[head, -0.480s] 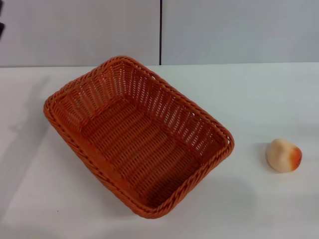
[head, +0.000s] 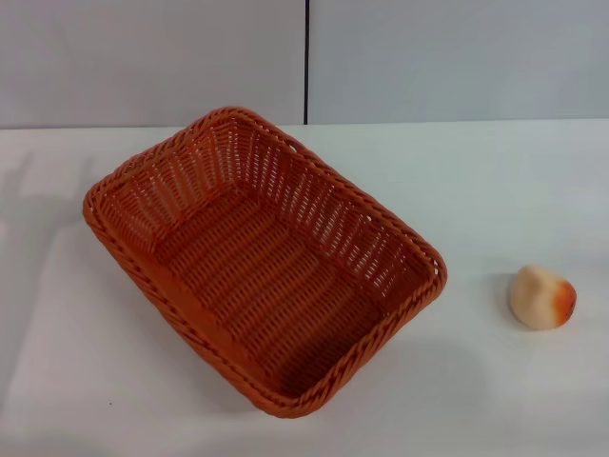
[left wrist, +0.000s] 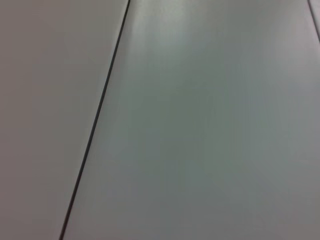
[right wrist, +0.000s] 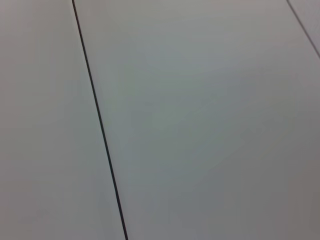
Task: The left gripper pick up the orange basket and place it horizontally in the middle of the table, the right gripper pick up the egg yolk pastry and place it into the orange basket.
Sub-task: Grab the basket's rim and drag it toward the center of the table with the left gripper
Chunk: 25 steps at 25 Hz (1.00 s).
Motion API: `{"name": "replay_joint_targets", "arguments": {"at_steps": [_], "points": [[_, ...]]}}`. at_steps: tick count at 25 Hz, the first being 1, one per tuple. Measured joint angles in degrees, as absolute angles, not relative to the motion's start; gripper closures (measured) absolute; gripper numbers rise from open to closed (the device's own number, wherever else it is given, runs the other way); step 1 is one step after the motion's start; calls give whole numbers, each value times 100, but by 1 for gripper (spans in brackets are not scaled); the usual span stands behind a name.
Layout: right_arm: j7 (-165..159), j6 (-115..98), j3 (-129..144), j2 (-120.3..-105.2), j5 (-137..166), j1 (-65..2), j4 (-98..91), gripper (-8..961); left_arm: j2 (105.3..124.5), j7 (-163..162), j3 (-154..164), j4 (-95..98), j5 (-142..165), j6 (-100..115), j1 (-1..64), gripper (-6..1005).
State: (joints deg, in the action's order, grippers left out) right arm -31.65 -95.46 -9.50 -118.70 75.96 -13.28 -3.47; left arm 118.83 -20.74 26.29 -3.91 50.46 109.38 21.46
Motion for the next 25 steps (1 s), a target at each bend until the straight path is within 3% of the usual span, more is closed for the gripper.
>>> {"name": "replay_joint_targets", "arguments": {"at_steps": [8, 16, 25], "points": [[-3164, -9531, -957, -11877, 7587, -1291, -352, 316, 11821, -2355, 2879, -206, 5314, 10698, 2243, 179], [-3164, -9506, -958, -11870, 7587, -1322, -324, 319, 11753, -5391, 4029, 2158, 6099, 9263, 2239, 187], [-3164, -9483, -963, -11888, 7576, -1305, -230, 321, 11498, -8112, 4334, 4583, 8464, 8690, 2736, 197]]}}
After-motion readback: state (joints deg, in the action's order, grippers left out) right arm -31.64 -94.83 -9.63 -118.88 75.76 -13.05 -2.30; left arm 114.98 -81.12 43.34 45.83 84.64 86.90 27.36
